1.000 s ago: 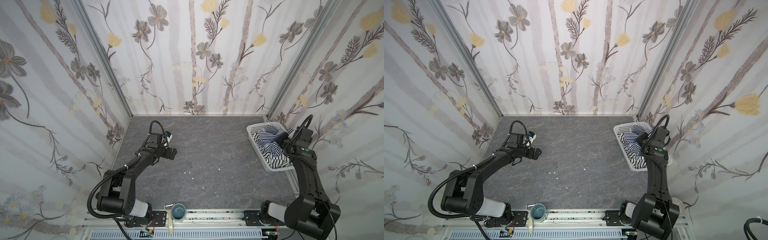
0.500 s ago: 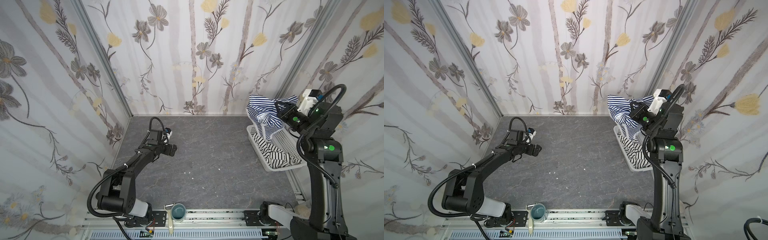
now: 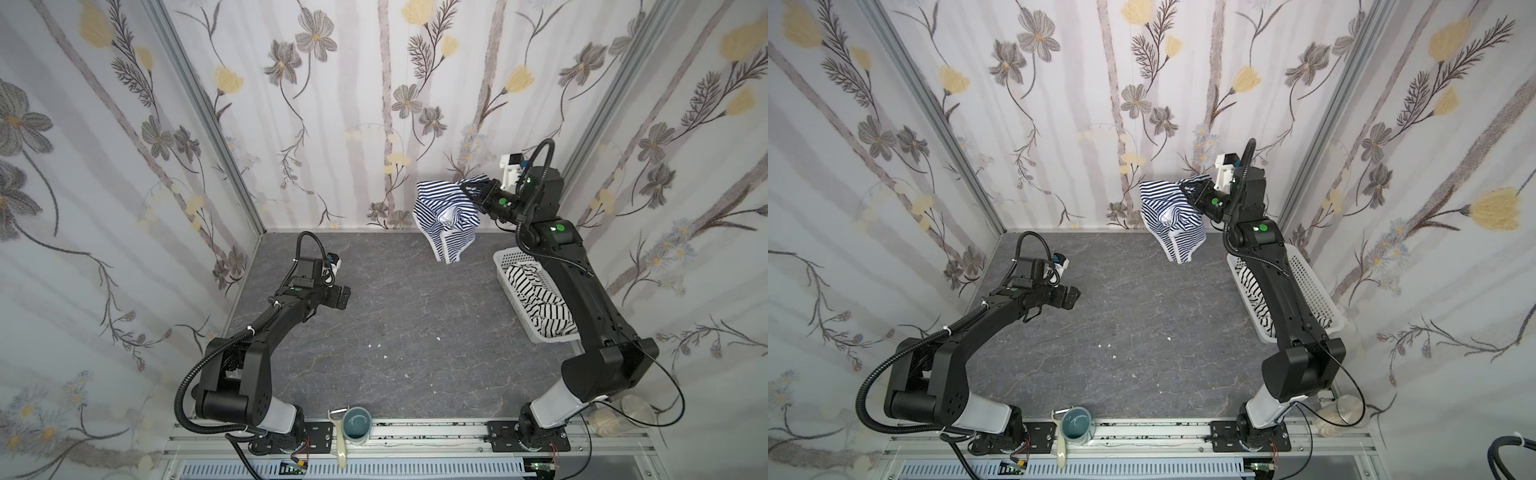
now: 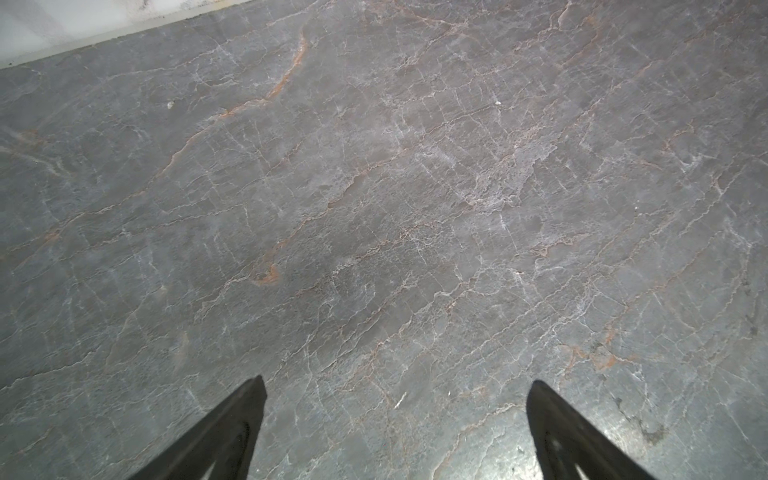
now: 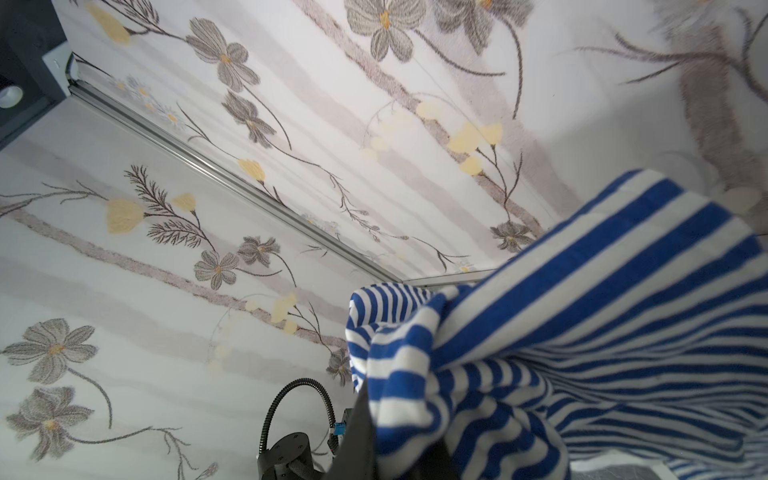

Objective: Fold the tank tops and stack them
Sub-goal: 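Lower the tank top onto the table center while the left gripper reaches toward it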

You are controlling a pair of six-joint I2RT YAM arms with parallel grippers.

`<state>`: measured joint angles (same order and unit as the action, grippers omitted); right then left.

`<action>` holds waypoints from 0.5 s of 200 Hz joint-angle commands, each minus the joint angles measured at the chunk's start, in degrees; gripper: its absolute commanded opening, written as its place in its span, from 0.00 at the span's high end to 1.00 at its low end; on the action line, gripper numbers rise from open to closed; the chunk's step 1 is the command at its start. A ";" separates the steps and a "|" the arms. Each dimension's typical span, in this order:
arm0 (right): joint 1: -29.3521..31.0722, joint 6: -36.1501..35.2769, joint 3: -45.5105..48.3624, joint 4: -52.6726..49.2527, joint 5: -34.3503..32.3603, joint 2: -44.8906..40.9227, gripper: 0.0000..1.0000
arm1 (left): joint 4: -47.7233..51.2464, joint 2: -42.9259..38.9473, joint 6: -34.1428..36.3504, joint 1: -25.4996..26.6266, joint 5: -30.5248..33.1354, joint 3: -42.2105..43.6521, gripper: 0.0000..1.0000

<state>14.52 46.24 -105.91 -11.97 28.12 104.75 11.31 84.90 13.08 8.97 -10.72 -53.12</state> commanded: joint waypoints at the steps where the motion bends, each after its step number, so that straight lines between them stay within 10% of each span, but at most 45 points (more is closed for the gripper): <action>1: 2.84 0.20 -1.61 7.08 -1.04 2.65 1.00 | -0.74 -0.49 -0.32 -0.68 0.68 0.08 0.00; 65: 14.37 -5.84 10.09 -4.65 -9.02 11.88 0.92 | -1.12 -0.75 1.44 -1.68 -3.67 3.16 0.00; 100: 18.63 -7.72 14.39 -6.92 -10.44 15.45 0.47 | -0.64 -0.01 2.54 -1.15 -5.84 4.21 0.00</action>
<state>31.27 41.28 -92.29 -17.82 20.08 119.70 10.98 84.44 13.98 7.46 -13.82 -49.39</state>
